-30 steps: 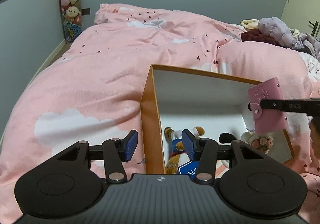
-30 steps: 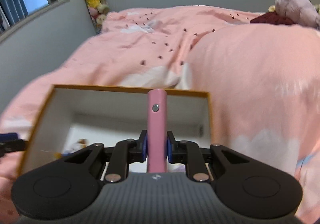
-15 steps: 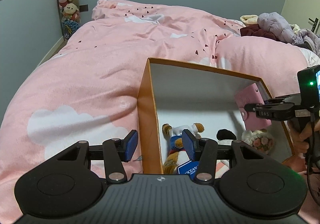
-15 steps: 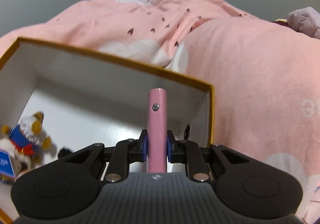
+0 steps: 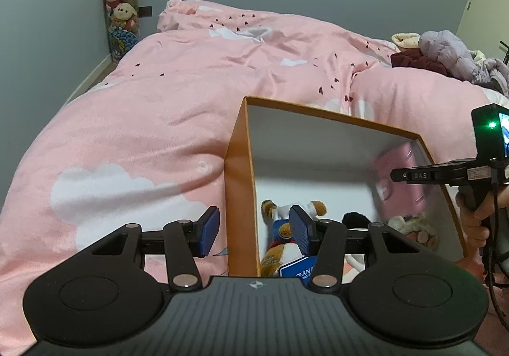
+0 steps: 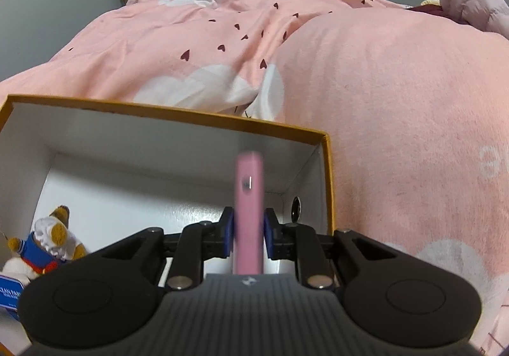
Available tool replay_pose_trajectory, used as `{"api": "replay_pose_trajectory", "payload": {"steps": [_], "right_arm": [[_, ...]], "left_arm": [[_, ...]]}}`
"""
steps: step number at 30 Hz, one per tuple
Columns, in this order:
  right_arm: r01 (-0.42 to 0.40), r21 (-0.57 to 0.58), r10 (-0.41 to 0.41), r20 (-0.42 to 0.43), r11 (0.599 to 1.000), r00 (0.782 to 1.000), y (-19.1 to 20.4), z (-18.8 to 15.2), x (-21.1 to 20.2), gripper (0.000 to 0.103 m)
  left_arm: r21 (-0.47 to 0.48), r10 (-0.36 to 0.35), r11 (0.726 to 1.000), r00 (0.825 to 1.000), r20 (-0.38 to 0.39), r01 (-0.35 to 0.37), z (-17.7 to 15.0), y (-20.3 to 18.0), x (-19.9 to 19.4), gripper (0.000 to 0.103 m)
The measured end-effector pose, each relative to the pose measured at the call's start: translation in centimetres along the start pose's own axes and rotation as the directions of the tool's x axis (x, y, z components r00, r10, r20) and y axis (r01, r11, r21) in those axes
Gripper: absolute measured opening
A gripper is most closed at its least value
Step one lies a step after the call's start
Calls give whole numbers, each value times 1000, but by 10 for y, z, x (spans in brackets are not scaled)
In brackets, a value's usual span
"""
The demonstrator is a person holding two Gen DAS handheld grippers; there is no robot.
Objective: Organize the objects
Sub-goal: 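Carry the pink wallet with the right tool into the shoebox and release, then move both tools back toward the small boxes beside the shoebox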
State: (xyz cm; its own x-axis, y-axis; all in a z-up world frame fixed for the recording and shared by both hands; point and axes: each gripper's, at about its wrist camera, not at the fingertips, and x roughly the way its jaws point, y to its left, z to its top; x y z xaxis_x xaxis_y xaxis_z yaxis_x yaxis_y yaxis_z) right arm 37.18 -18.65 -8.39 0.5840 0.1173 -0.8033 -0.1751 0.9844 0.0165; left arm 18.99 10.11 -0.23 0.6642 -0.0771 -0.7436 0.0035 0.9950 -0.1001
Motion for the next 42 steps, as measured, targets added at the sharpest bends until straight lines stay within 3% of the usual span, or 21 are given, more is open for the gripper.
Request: {"api": "replay_pose_trajectory", "payload": {"steps": [4,9,19,23,26,32,37,42], "right_arm": [[47,-32,-47,15,998,999,0,-1,-5,22],[99,-104,-94,53,990,994,-3,-9,-15,12],[27,-83,-18,111,996,994,-5,-35,-68,18],[-47,-60,56,147,997,988,-1,-56,-106,26],[-93,-57,101,170,994,980,5,-77,-130,27],[-98,-69,110,200,993,973,16,-124,-161,31],[-111,-31,115,165,993,980,16,-160,-163,32],[-46,2,45,136,999,990,10,-188,-156,32]], "left_arm": [[0,-5,1000,1000,7,5,-1,-3,-4,57],[-13,1,1000,1000,8,-1,-3,-5,-6,57],[10,-26,1000,998,62,25,-15,-20,-42,57],[28,-56,998,994,95,54,-26,-34,-65,57],[41,-86,996,990,113,82,-38,-46,-81,57],[76,-134,989,983,124,126,-71,-74,-96,57],[43,-197,980,979,58,195,-102,-92,-82,57],[-4,-194,981,980,-36,194,-136,-109,-56,57]]}}
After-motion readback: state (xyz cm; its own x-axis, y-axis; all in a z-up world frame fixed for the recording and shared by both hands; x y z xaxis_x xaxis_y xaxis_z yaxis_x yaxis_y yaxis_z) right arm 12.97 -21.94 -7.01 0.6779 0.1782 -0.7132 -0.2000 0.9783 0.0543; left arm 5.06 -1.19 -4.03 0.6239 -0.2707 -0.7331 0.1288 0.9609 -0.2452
